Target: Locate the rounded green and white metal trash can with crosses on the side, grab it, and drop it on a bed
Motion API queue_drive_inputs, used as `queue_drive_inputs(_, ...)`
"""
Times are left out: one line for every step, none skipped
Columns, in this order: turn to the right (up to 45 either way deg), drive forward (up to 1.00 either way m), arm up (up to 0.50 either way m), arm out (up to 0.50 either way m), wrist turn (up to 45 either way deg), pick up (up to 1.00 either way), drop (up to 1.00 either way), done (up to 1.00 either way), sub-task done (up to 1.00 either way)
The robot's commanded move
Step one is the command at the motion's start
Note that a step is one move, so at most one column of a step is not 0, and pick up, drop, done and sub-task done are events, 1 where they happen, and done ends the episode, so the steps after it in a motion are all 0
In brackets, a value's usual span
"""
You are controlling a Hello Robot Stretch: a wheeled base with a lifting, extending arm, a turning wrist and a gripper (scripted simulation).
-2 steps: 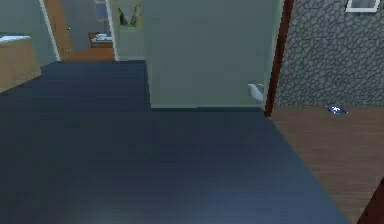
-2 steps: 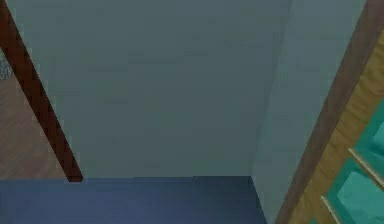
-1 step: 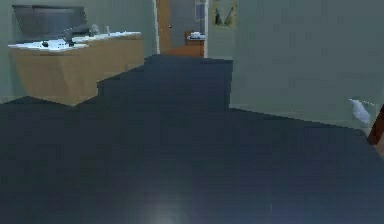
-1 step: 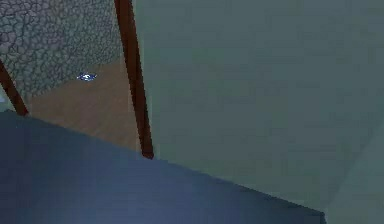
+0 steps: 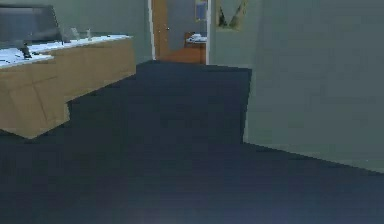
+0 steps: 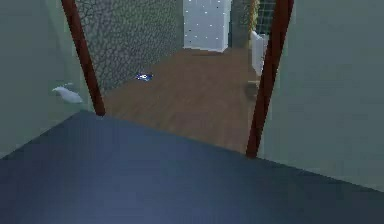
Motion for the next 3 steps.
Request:
queue_drive_inputs(0.0,1.00,0.00,0.00,0.0,0.00,0.00,0.00,0.00)
queue_drive_inputs(0.0,1.00,0.00,0.00,0.0,0.00,0.00,0.00,0.00)
queue_drive_inputs(0.0,1.00,0.00,0.00,0.0,0.00,0.00,0.00,0.00)
